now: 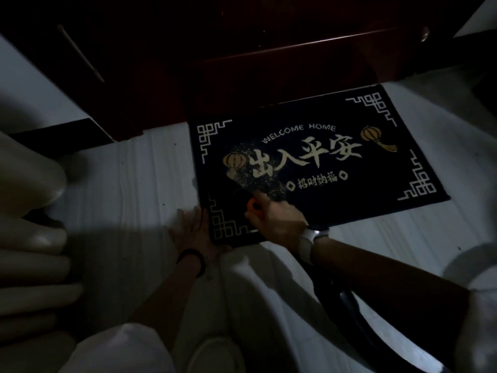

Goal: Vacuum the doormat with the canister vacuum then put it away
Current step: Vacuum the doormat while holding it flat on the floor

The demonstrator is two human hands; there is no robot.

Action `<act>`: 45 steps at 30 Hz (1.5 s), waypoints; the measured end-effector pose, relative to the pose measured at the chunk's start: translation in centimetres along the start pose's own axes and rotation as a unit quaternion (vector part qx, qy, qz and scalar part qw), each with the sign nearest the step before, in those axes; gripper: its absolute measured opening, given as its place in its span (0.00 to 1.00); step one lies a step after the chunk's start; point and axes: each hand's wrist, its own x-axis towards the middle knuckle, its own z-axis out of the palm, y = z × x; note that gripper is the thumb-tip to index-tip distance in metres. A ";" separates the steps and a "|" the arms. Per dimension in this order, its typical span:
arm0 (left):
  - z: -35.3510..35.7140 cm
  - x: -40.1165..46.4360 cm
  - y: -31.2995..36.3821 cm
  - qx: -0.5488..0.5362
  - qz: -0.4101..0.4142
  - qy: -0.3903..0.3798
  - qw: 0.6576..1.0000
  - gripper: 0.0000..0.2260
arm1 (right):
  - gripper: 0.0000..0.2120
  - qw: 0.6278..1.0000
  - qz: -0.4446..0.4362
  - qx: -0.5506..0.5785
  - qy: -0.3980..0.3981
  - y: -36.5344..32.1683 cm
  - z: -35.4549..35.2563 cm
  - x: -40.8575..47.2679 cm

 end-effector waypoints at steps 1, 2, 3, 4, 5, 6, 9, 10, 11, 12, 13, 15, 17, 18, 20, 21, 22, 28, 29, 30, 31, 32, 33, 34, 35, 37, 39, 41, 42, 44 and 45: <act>-0.1 0.0 0.1 0.001 0.000 0.000 1.000 0.52 | 0.27 1.000 -0.010 -0.006 -0.010 -0.1 0.6 -0.6; -0.1 0.0 0.1 0.008 0.001 0.002 1.000 0.51 | 0.27 1.000 -0.017 -0.013 -0.023 0.1 1.0 -1.2; -0.3 -0.1 0.1 0.013 0.003 0.003 1.000 0.50 | 0.28 0.999 -0.021 -0.019 -0.033 0.5 1.3 -1.8; -0.4 -0.1 0.1 0.009 0.007 0.002 1.000 0.49 | 0.28 0.999 -0.017 -0.021 -0.035 1.1 1.2 -2.1; -0.4 0.0 0.1 -0.002 0.014 0.002 1.000 0.49 | 0.27 0.999 -0.005 -0.021 -0.031 1.8 0.8 -2.3; -0.4 0.2 0.0 -0.010 0.023 0.005 1.000 0.50 | 0.27 1.000 0.013 -0.016 -0.024 2.5 0.3 -2.2; -0.8 0.5 -0.2 -0.001 0.040 0.012 0.999 0.53 | 0.27 0.998 0.064 0.005 -0.012 4.2 -1.8 -1.4; -0.8 0.7 -0.3 0.003 0.043 0.011 0.999 0.54 | 0.27 0.997 0.071 0.008 -0.008 4.5 -2.2 -1.2; -1.0 0.8 -0.2 0.007 0.045 0.007 0.999 0.55 | 0.27 0.997 0.070 0.010 -0.002 4.4 -2.5 -1.1; -1.1 1.0 -0.2 0.012 0.048 0.005 0.999 0.55 | 0.27 0.998 0.062 0.012 0.005 4.1 -2.7 -1.1; -1.2 1.1 -0.1 0.018 0.049 0.003 0.999 0.55 | 0.27 0.998 0.053 0.014 0.015 3.7 -2.7 -1.0; -1.4 1.4 -0.1 0.029 0.046 0.011 0.998 0.56 | 0.27 0.998 0.043 0.025 0.041 2.7 -2.8 -0.3; -1.4 1.6 0.0 0.035 0.040 0.010 0.999 0.57 | 0.26 0.998 0.037 0.031 0.051 1.8 -2.6 0.9; -1.4 1.7 0.0 0.041 0.038 0.002 0.998 0.57 | 0.27 0.998 0.031 0.027 0.043 1.4 -2.3 1.5; -1.5 1.8 0.3 0.060 0.035 -0.019 0.997 0.58 | 0.27 1.000 0.021 0.015 0.017 0.5 -1.4 2.1; -1.7 1.8 0.4 0.067 0.032 -0.023 0.997 0.58 | 0.27 1.000 0.021 0.012 0.007 0.4 -1.0 2.1; -1.8 1.9 0.5 0.070 0.030 -0.022 0.997 0.58 | 0.27 1.000 0.025 0.013 0.002 0.5 -0.9 2.1; -2.2 2.2 1.3 0.103 0.031 -0.017 0.994 0.54 | 0.27 0.989 0.137 0.055 0.022 5.9 -3.8 1.1; -2.2 2.2 1.4 0.098 0.031 -0.018 0.994 0.55 | 0.27 0.987 0.151 0.049 0.029 6.3 -4.3 0.8; -2.2 2.3 1.4 0.091 0.032 -0.019 0.995 0.55 | 0.27 0.987 0.155 0.037 0.034 6.3 -4.4 0.7; -2.2 2.3 1.5 0.086 0.035 -0.020 0.995 0.55 | 0.27 0.987 0.149 0.027 0.044 6.0 -4.3 0.5; -2.3 2.4 1.7 0.086 0.038 -0.022 0.995 0.55 | 0.27 0.989 0.136 0.021 0.054 5.4 -4.1 0.4; -2.5 2.3 1.9 0.087 0.041 -0.025 0.995 0.55 | 0.27 0.991 0.116 0.015 0.061 4.5 -3.7 0.4; -2.5 2.4 2.0 0.085 0.043 -0.027 0.995 0.55 | 0.27 0.994 0.095 0.008 0.059 3.6 -3.1 0.5; -2.6 2.4 2.2 0.080 0.044 -0.028 0.995 0.55 | 0.27 0.996 0.074 0.001 0.053 2.6 -2.4 0.7; -2.6 2.4 2.4 0.065 0.046 -0.025 0.997 0.55 | 0.27 0.998 0.051 -0.004 0.040 1.0 -1.4 1.0; -2.7 2.6 2.6 0.055 0.049 -0.026 0.997 0.56 | 0.27 0.998 0.048 0.005 0.036 0.4 -1.2 1.5; -2.8 3.0 2.6 0.073 0.062 -0.041 0.994 0.57 | 0.26 0.998 0.051 0.018 0.033 0.8 -1.6 1.7; -2.8 3.1 2.5 0.077 0.067 -0.051 0.993 0.57 | 0.26 0.998 0.054 0.023 0.032 1.4 -1.8 1.7; -2.8 3.2 2.3 0.068 0.070 -0.063 0.993 0.56 | 0.26 0.996 0.070 0.040 0.041 3.1 -2.6 1.7; -2.9 3.2 2.3 0.063 0.071 -0.065 0.993 0.56 | 0.26 0.993 0.089 0.054 0.047 4.3 -3.2 1.6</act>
